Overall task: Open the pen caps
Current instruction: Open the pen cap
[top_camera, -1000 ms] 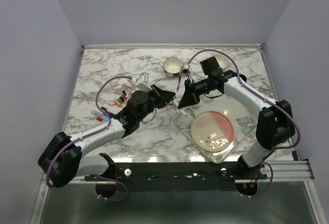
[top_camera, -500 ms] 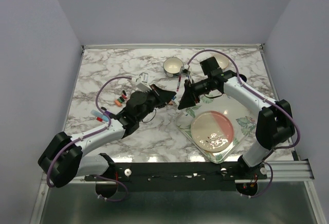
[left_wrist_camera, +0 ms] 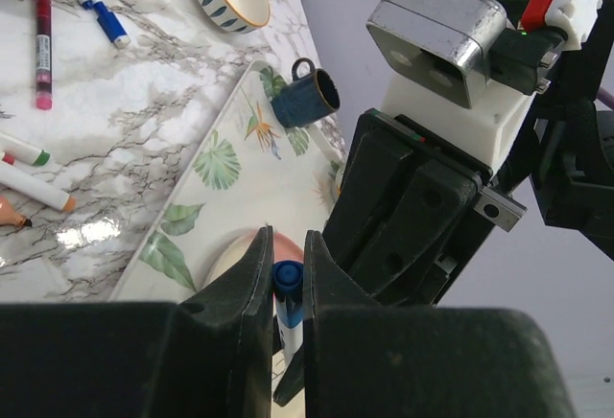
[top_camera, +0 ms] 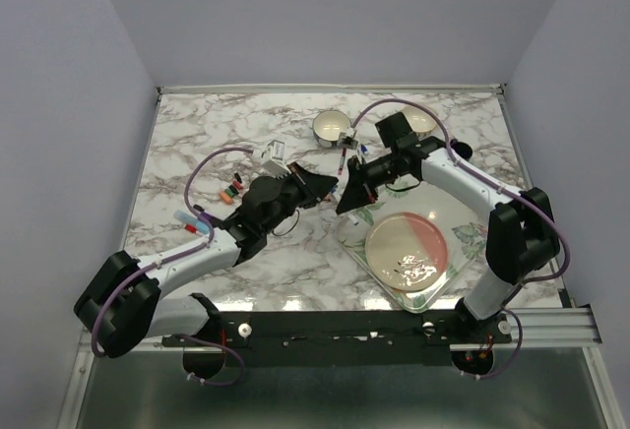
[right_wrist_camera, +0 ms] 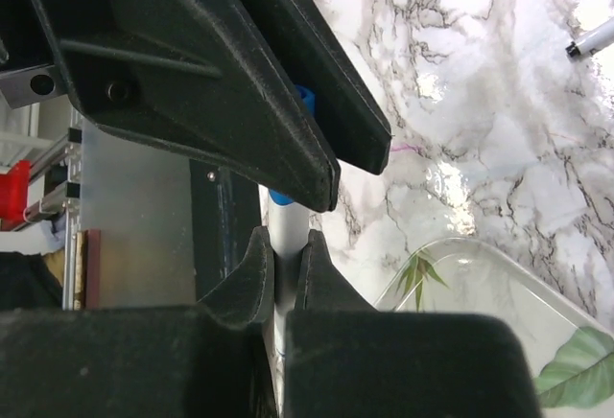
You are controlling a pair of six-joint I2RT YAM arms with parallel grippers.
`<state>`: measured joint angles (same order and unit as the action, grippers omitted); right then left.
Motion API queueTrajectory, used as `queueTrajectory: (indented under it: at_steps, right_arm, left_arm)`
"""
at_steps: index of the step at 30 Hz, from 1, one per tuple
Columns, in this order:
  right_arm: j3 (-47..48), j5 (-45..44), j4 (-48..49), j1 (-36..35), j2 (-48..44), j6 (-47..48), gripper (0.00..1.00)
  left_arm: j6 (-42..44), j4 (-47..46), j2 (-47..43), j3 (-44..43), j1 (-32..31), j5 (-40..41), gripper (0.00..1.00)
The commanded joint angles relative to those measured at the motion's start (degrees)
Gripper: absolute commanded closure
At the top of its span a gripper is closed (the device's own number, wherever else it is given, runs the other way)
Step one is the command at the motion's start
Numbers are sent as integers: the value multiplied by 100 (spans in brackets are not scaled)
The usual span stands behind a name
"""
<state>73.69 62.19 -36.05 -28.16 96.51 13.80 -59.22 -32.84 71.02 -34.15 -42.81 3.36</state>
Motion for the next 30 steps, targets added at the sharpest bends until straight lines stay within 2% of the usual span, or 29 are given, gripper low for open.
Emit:
queueTrajectory:
  at_steps: [1,4,8,12,19,23,30]
  right_arm:
    - [84,74,-165,-163,61,8,99]
    - [93,-5,-183,-198,70,26,100]
    - [154,-102,-306,-356,122,131,99]
    - [207,-330,-420,-532,193,246,99]
    - [181,-1111,-350,-559,61,421,99]
    - [181,-1271,-367,-550,17,536,99]
    - [207,-1377,-411,-532,35,606,100]
  left_arm:
    - [279,163,-614,66,393,341,100]
    - [481,664,-1132,84,939,359,100]
    - [850,1419,-1652,102,2054,254,100]
    - [904,1754,-1925,110,2653,34,100]
    - [860,2500,-2163,312,2980,-46,100]
    - [798,3080,-2172,654,2997,51,100]
    - [1017,3547,-1944,963,2989,253,100]
